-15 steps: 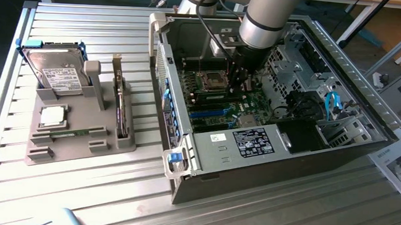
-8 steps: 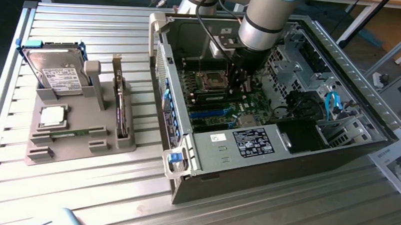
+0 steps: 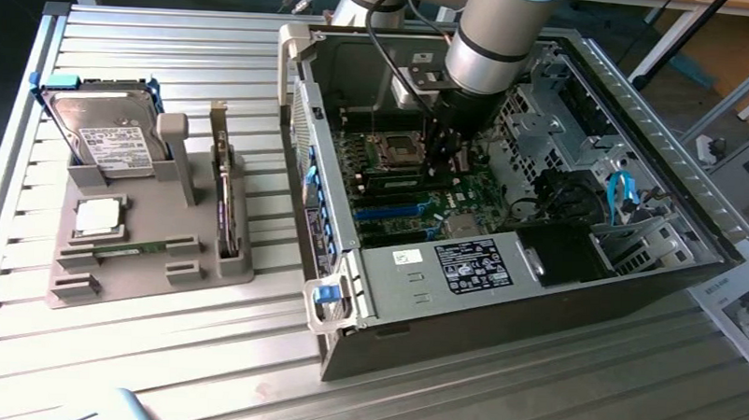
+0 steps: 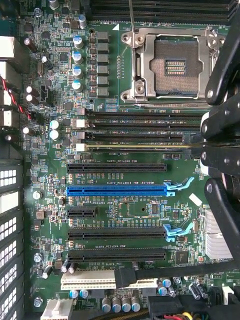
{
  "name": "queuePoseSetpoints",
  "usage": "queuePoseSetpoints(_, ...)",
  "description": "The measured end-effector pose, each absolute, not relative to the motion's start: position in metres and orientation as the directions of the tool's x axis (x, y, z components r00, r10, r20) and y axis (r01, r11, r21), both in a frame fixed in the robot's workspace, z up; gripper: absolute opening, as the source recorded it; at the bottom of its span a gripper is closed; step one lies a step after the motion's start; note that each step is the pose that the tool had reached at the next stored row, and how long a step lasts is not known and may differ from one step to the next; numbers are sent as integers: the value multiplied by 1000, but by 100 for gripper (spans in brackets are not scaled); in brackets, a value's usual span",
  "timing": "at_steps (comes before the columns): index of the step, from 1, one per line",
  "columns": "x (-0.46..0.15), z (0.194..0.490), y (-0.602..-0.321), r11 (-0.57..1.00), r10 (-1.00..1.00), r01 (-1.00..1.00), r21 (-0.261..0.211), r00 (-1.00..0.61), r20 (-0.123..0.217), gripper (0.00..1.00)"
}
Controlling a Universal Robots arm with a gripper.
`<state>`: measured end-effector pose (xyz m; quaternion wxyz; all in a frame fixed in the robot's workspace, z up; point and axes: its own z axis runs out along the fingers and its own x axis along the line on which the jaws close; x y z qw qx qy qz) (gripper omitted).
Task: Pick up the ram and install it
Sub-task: 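Insert the ram into the slot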
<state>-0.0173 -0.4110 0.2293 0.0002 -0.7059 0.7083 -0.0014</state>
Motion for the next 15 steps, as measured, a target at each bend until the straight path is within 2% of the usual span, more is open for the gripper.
queuePoseSetpoints(1, -17, 229, -411, 3, -1000, -1000, -2, -3, 2, 13)
queuePoseSetpoints(2, -17, 229, -411, 3, -1000, -1000, -2, -3, 2, 19)
queuePoseSetpoints(8, -17, 231, -411, 3, -1000, -1000, -2, -3, 2, 19)
queuePoseSetpoints(15, -17, 247, -411, 3, -1000, -1000, -2, -3, 3, 19)
